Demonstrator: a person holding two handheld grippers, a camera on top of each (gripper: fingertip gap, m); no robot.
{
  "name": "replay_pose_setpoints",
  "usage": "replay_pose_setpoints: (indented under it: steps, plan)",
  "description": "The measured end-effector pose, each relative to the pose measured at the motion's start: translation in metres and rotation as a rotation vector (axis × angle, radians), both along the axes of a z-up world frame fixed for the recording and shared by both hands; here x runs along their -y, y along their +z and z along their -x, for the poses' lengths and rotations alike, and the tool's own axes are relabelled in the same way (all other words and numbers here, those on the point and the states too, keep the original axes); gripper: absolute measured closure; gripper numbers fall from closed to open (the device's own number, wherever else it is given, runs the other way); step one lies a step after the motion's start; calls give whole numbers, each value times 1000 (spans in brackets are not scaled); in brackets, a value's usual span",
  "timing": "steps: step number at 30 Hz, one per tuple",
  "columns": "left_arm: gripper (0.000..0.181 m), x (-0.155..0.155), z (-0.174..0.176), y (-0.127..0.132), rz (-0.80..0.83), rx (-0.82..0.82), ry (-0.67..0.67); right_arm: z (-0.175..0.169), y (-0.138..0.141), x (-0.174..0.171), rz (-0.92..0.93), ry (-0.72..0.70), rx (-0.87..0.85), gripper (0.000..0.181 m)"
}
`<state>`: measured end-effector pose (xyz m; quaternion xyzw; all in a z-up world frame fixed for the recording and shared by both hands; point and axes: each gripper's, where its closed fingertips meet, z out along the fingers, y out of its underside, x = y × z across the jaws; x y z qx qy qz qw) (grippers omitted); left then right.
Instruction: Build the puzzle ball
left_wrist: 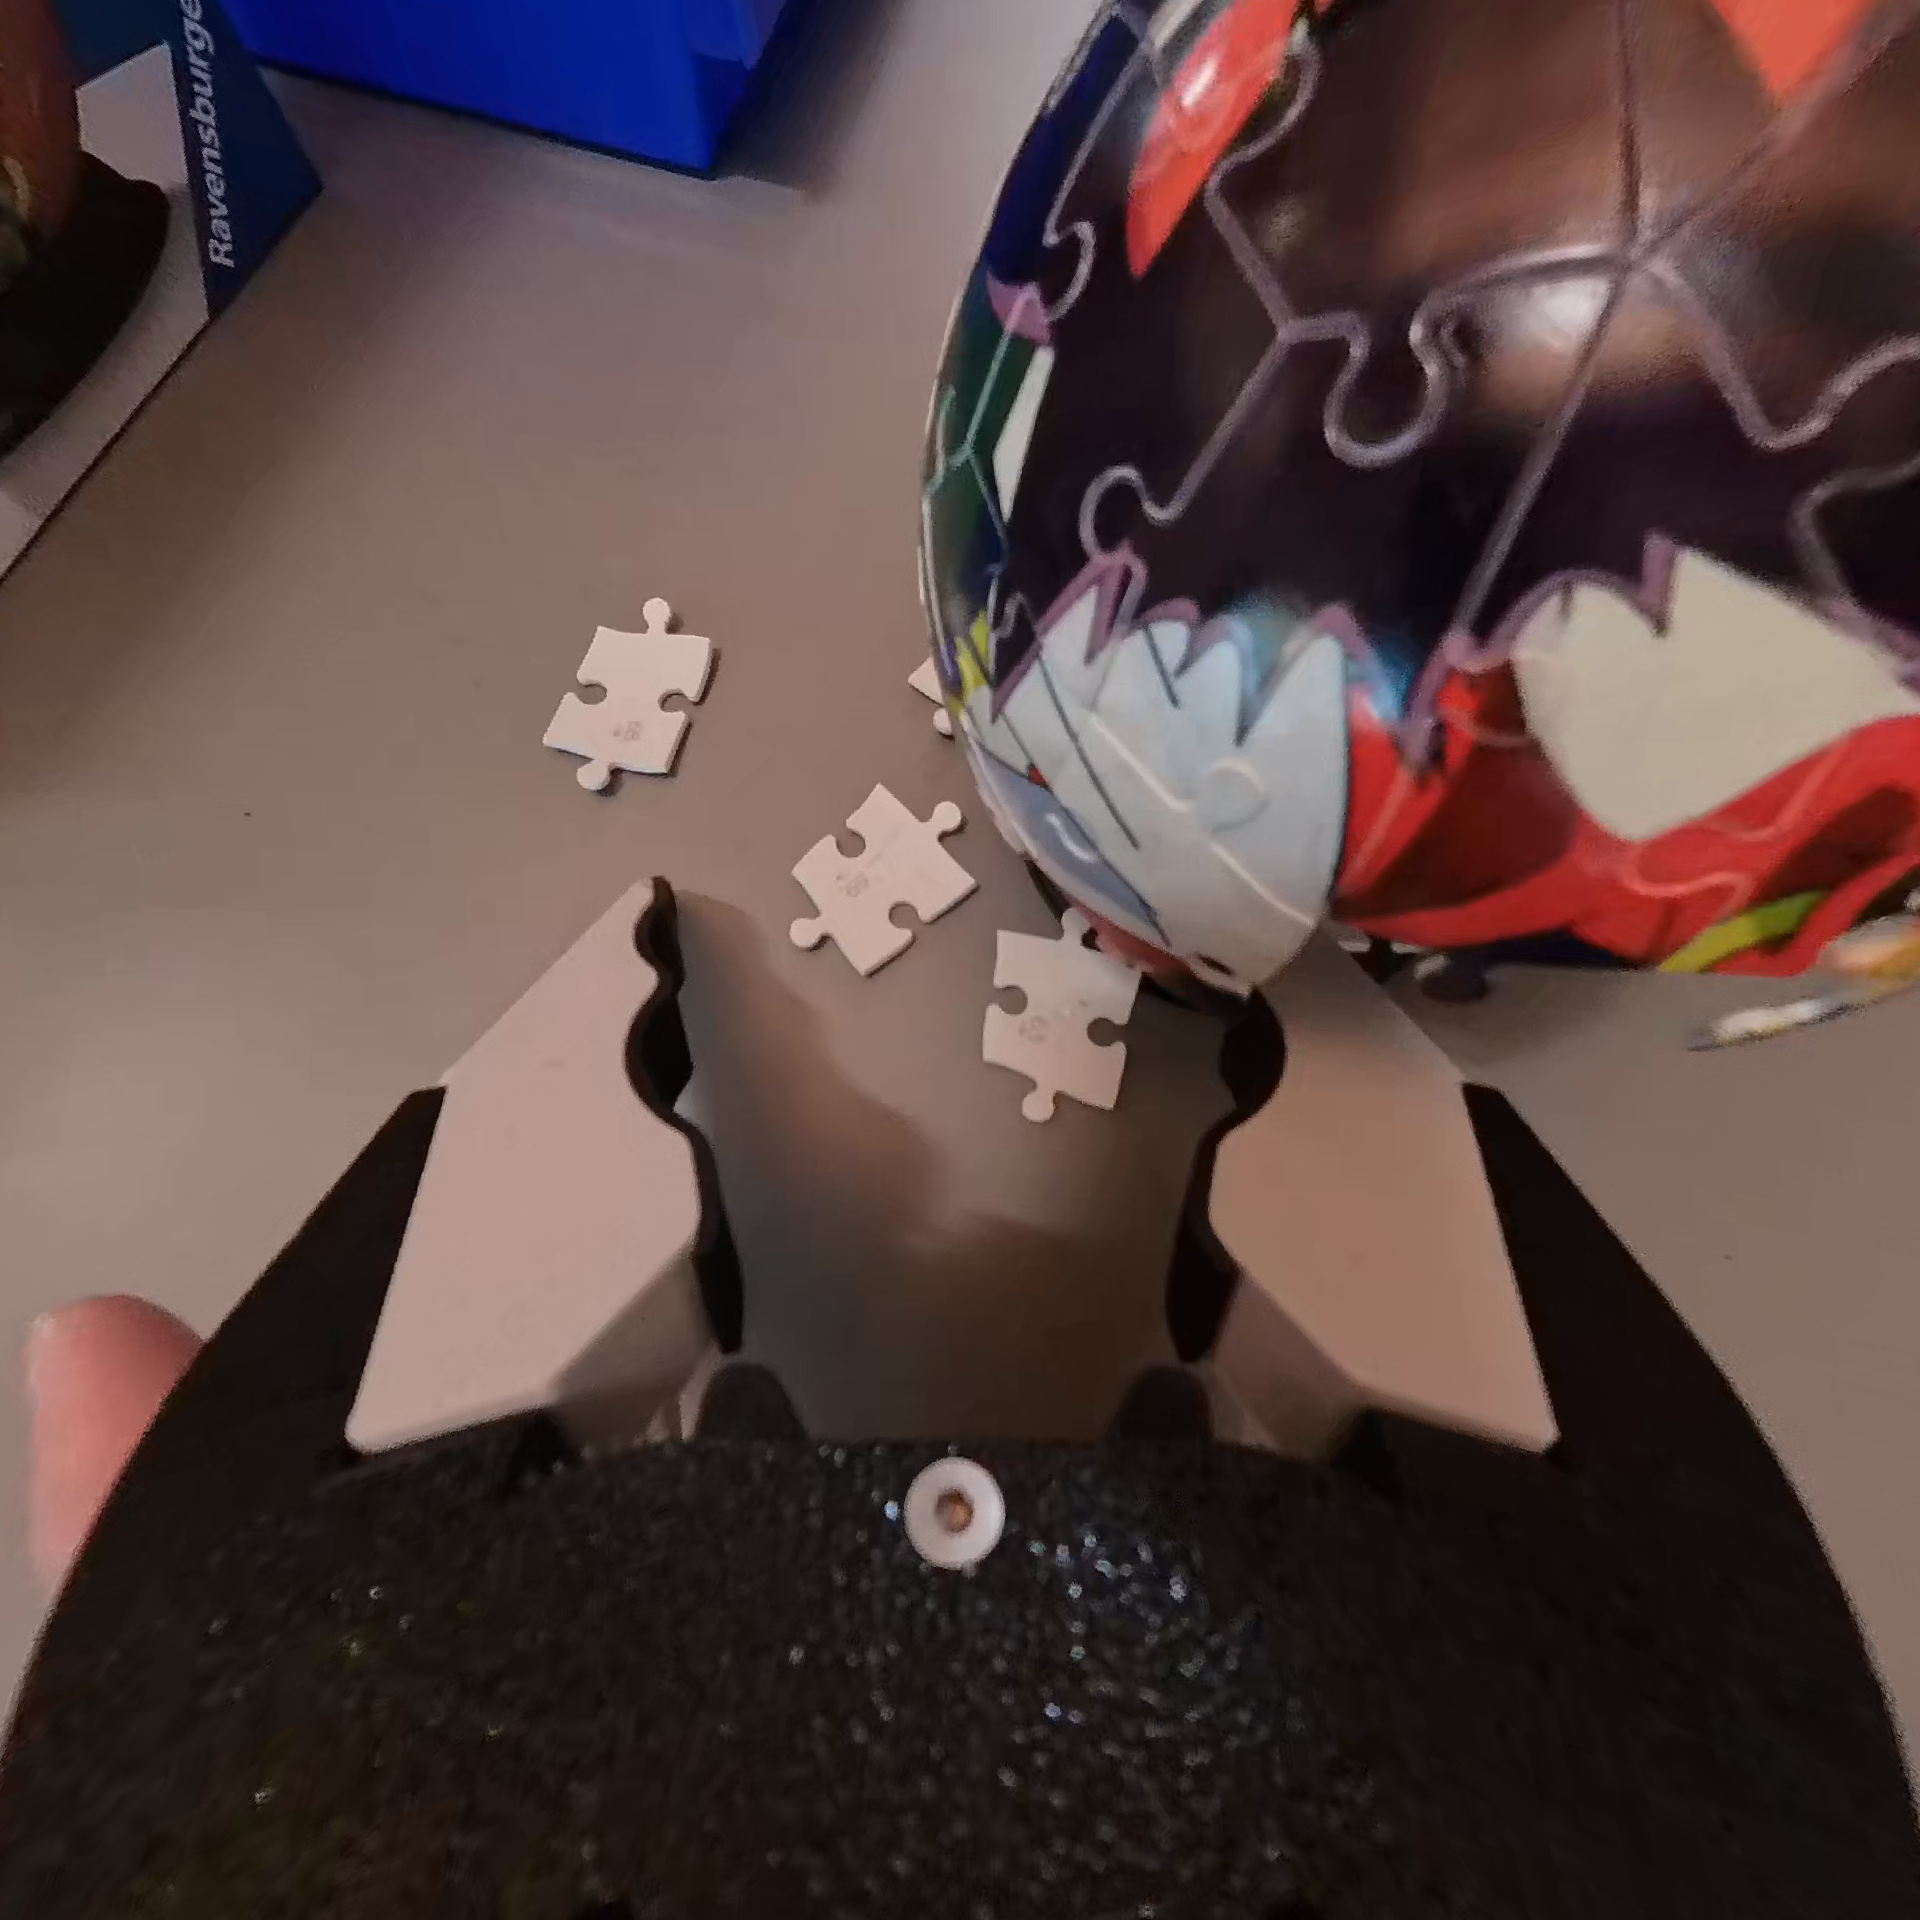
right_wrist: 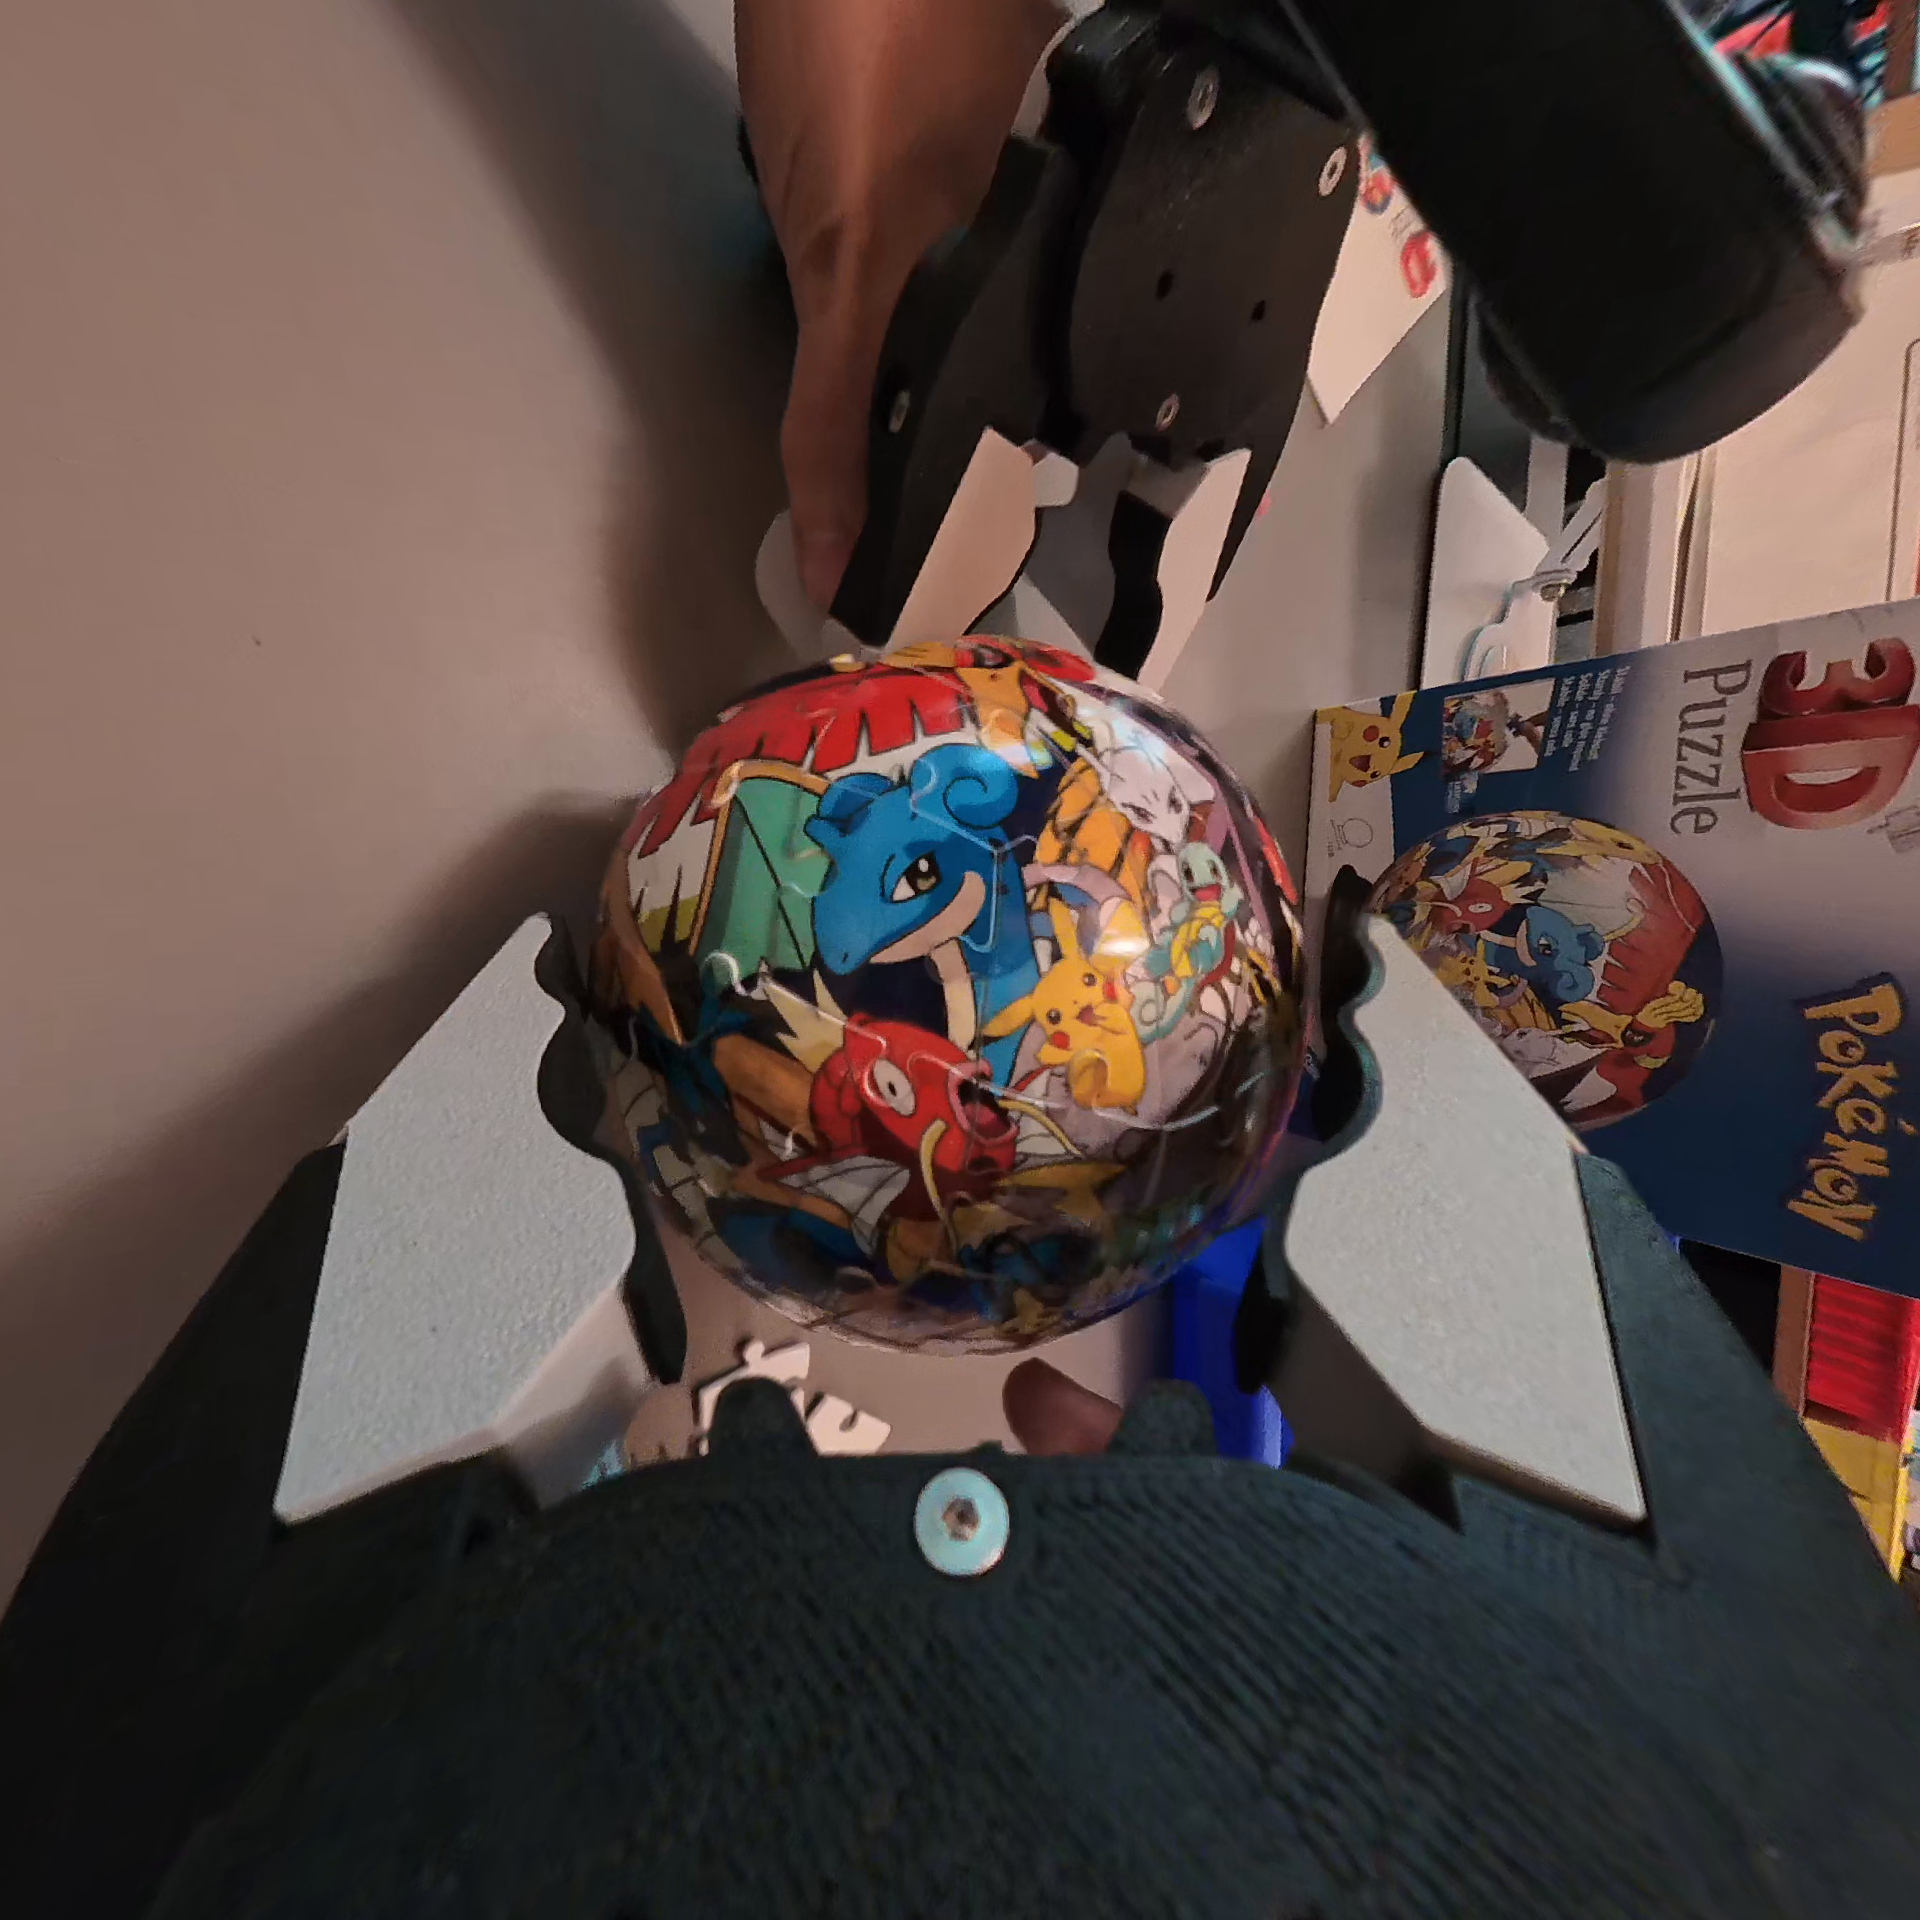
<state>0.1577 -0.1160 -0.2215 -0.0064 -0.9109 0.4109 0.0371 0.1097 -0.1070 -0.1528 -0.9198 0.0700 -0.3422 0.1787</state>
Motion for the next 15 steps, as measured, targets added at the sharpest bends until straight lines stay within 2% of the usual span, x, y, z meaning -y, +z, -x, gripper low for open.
replay_pose_setpoints:
  steps: [5,9,11,15]
  plan:
    - [77,1,0,-1,-2,7,-10,-5,-16,15,32,-34,3,31]
    - [79,5,4,-1,-5,20,-25,-5,-15,15,61,-15,-16,32]
    - [74,5,2,-1,-2,33,-13,-4,-15,15,94,-13,-34,33]
    - [69,-1,-1,4,22,-40,24,-2,-16,14,126,-12,-52,33]
